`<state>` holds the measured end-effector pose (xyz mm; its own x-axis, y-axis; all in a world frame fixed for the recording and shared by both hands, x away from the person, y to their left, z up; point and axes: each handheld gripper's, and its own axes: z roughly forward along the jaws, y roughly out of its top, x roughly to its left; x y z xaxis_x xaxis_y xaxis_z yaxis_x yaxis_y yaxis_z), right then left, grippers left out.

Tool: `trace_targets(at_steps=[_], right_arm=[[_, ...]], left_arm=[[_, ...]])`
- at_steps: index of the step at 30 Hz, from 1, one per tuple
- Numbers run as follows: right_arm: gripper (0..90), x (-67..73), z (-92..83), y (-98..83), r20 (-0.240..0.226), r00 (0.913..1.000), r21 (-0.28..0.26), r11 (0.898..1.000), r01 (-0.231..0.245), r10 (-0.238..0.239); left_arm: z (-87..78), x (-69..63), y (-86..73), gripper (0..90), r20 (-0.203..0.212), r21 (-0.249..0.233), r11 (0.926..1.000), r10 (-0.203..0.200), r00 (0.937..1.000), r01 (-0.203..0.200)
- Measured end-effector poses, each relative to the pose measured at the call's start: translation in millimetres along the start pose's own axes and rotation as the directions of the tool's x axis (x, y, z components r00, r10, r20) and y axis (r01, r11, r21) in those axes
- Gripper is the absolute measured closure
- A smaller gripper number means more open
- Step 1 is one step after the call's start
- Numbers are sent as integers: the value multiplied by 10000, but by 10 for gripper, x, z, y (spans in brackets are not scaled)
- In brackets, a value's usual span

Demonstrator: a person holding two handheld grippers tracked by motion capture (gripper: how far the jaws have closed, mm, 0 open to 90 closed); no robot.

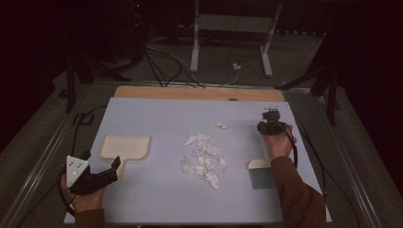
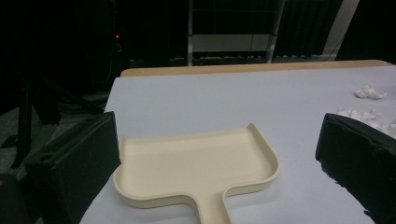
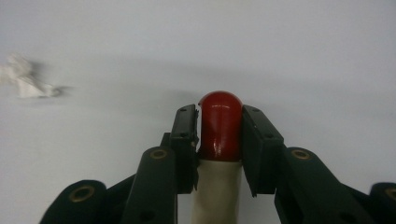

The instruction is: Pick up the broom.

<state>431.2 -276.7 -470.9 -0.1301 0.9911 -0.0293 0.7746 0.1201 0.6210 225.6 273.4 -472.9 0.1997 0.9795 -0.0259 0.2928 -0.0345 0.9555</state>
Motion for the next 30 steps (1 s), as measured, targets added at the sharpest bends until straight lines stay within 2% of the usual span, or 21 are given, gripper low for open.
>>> trace_targets(at_steps=[9,18,24,30], right_arm=[[690,36,-213,20,-248,9994,-712,9972,234,-252],[690,97,-452,43,-538,9967,-1529,9869,525,-614],[690,129,-539,46,-615,9950,-1797,9815,663,-785],[690,153,-641,47,-727,9933,-2090,9752,734,-903]], left_arm=[[10,-15,-3,6,-61,86,10000,26,10000,-25],[29,-78,17,6,178,66,9999,-117,9998,115],[58,-159,47,6,304,87,10000,11,9995,-14],[92,-194,71,6,383,136,9999,-68,9992,63]])
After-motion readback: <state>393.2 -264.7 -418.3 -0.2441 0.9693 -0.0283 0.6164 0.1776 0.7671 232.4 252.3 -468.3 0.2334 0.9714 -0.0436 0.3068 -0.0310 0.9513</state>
